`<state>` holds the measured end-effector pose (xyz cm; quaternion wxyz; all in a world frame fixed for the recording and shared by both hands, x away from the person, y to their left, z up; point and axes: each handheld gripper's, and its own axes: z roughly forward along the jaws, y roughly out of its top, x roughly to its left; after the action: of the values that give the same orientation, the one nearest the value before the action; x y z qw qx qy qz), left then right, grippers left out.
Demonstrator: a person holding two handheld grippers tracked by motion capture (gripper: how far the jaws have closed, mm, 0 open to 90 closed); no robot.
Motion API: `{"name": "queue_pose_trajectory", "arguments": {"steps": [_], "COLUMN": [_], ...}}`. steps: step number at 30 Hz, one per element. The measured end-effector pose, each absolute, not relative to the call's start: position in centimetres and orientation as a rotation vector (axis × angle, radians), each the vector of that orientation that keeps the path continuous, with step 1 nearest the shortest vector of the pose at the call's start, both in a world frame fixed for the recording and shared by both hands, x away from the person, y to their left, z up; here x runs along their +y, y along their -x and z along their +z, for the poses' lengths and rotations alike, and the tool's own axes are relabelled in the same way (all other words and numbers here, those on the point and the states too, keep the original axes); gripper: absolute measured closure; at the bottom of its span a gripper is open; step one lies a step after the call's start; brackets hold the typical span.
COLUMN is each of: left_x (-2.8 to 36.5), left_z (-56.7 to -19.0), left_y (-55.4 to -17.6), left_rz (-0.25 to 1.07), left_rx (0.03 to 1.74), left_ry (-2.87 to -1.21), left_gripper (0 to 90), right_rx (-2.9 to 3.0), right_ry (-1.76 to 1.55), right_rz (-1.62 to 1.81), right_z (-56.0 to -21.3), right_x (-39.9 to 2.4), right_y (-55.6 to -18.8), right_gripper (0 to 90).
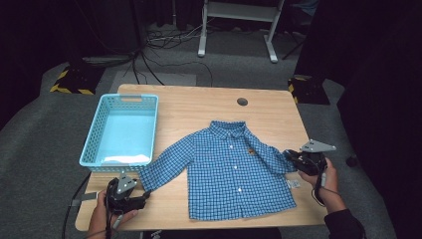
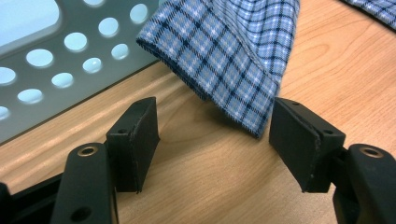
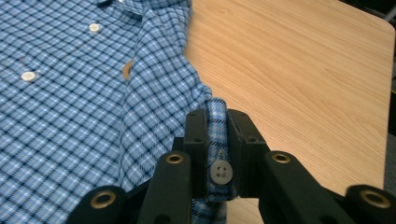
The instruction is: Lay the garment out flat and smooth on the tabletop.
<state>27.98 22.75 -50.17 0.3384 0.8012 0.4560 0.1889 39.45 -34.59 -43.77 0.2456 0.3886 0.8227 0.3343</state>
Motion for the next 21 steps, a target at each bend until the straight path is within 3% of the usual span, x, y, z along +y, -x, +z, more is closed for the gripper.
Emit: {"name": "queue_pose_trajectory", "arguments": {"steps": [21], "left_x": [22.8], "left_z": [-50.2], "left_y": [-28.0], "left_rz": [0.494], "left_rx": [1.187], "left_ry": [-2.088], "left_gripper": [32.9], "right_rx": [2.167], "right_ry": [-1.171], "right_rz": [0.904], "right_z": [-44.0], "right_x": [-37.6], "right_y": [-40.1], "right_gripper": [79.0]}}
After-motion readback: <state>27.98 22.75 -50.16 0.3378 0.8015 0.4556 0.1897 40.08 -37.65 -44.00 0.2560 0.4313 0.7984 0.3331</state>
